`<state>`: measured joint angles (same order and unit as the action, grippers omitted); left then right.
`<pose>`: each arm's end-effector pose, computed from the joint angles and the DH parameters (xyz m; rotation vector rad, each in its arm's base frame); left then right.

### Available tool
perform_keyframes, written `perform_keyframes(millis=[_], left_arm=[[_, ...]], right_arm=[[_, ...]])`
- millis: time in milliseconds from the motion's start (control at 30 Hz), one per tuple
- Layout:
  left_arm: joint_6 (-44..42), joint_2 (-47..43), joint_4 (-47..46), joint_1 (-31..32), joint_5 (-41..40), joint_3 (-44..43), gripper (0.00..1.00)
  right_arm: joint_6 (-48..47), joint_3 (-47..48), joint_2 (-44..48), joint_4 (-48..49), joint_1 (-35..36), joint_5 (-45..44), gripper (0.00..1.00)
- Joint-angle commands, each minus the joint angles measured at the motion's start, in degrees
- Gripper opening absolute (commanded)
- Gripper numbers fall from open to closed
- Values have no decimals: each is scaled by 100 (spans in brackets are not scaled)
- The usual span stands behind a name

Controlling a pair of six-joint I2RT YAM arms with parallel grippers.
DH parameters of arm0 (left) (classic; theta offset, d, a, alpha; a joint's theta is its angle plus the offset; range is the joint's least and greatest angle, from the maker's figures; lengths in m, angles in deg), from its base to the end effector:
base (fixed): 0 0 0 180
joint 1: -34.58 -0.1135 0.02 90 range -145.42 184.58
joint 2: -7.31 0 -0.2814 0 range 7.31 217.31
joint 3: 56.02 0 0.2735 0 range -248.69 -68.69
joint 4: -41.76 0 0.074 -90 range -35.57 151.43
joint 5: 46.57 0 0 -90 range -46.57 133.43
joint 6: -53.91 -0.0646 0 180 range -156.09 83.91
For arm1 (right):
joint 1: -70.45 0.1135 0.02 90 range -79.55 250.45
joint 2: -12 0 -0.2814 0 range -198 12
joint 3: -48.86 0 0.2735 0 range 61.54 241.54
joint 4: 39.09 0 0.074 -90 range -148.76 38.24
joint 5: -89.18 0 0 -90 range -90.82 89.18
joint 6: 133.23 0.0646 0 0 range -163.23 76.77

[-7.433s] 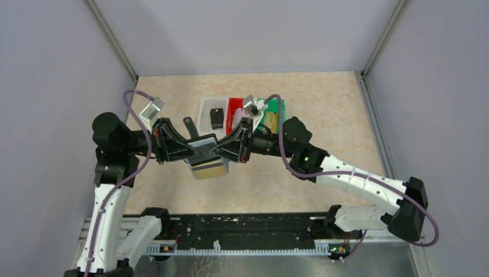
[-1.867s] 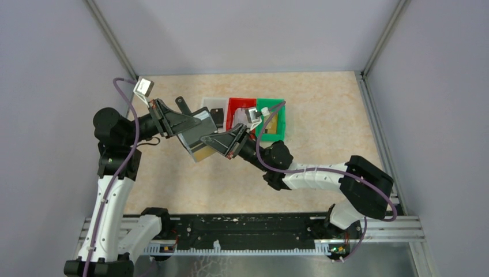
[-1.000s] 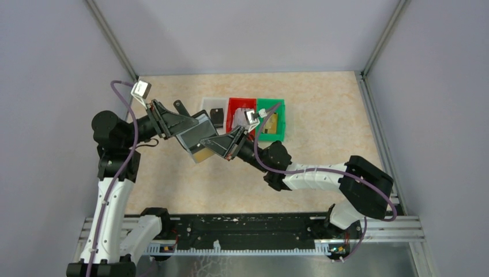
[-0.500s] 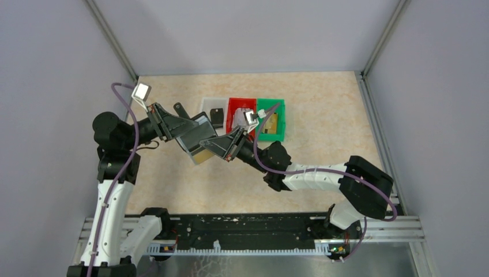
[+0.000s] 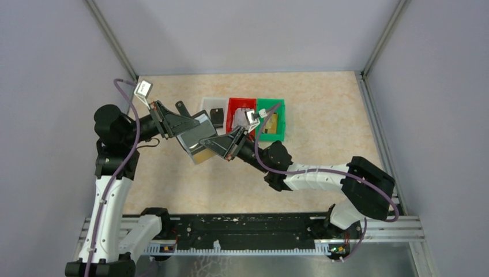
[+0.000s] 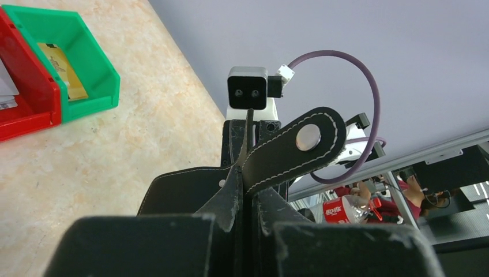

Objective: Take the credit cards out of the card holder
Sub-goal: Remove the credit card from the card holder.

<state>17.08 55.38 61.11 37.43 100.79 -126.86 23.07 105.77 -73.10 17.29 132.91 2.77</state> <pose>0.1899 -0.0639 0.4352 0.1522 1.7456 -1.4872 0.1624 0.3203 0.3301 -0.0249 1.3273 2.0149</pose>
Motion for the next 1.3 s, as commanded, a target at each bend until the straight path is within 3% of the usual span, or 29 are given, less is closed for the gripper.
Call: perform_keyframes(millis=[0,400,733,1067,1267], left_arm=[[-393,29,236,-40,-156,-441,0],[-27,99,-247,-114,142,-480,0],[-882,86,384,-127,-461,-1045,0],[-557,85,295,-125,-226,-1052,0],[-1188,190,519,-127,-446,-1311,0]], right_arm=[[-146,17,315,145,10,-61,0],[-252,-158,336,215,70,-244,0],[-250,-168,333,193,105,-338,0],[-236,-199,347,27,108,-639,0],[-388,-599,957,-484,-76,-451,0]])
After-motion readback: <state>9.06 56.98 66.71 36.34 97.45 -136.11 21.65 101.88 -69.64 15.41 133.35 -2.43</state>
